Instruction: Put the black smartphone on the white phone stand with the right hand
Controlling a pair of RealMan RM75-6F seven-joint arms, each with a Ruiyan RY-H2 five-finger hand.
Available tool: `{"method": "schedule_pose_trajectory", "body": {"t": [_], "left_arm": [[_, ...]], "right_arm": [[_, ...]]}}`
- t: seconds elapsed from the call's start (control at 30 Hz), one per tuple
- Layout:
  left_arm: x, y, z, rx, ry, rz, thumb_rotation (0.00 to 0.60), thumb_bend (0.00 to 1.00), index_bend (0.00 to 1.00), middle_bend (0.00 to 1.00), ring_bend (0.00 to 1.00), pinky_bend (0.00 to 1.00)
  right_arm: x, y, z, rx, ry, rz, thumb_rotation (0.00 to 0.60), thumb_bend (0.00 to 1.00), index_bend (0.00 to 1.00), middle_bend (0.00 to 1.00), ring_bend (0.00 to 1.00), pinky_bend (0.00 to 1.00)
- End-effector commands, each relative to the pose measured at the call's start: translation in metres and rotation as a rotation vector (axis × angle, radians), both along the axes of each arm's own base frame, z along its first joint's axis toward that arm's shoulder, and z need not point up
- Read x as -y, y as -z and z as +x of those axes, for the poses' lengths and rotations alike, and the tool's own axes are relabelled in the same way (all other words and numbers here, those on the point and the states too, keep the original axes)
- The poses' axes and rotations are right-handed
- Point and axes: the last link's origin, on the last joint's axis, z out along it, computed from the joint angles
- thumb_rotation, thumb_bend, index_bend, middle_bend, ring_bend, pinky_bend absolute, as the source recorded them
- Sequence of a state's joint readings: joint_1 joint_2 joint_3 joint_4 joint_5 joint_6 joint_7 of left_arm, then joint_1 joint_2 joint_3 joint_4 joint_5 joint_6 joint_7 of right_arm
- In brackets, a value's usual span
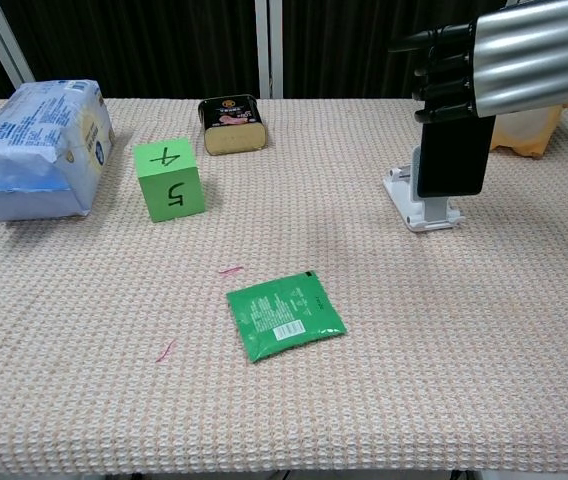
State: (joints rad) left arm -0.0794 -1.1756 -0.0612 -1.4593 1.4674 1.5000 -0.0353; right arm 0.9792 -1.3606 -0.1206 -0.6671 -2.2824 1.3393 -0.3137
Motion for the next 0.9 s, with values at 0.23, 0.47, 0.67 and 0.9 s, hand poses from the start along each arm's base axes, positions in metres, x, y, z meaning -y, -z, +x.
{"method": "schedule_pose_trajectory", "body": {"t": [0.23,0.47,0.67,0.9], "left_arm": [[0.001,-0.001,-0.002,-0.004,-0.006,0.002,0.364,0.07,0.12,0.06,0.02,0.14],[0.001,-0.001,-0.004,-0.002,-0.010,0.000,0.365,0.06,0.12,0.06,0.02,0.14],[0.001,-0.001,-0.004,0.000,-0.010,0.002,0.363,0.06,0.12,0.06,0.02,0.14],[0.001,-0.001,-0.005,-0.001,-0.011,0.001,0.366,0.07,0.12,0.06,0.02,0.14]], "right_arm": [[0.001,0.015,0.000,-0.012,0.001,0.028,0.600,0.65,0.62,0.55,0.53,0.00],[0.000,0.020,-0.005,-0.022,0.011,0.038,0.600,0.65,0.62,0.55,0.53,0.00],[-0.002,0.024,-0.007,-0.020,0.016,0.047,0.600,0.65,0.62,0.55,0.53,0.00],[-0.003,0.025,-0.008,-0.018,0.016,0.051,0.600,0.65,0.62,0.55,0.53,0.00]]}}
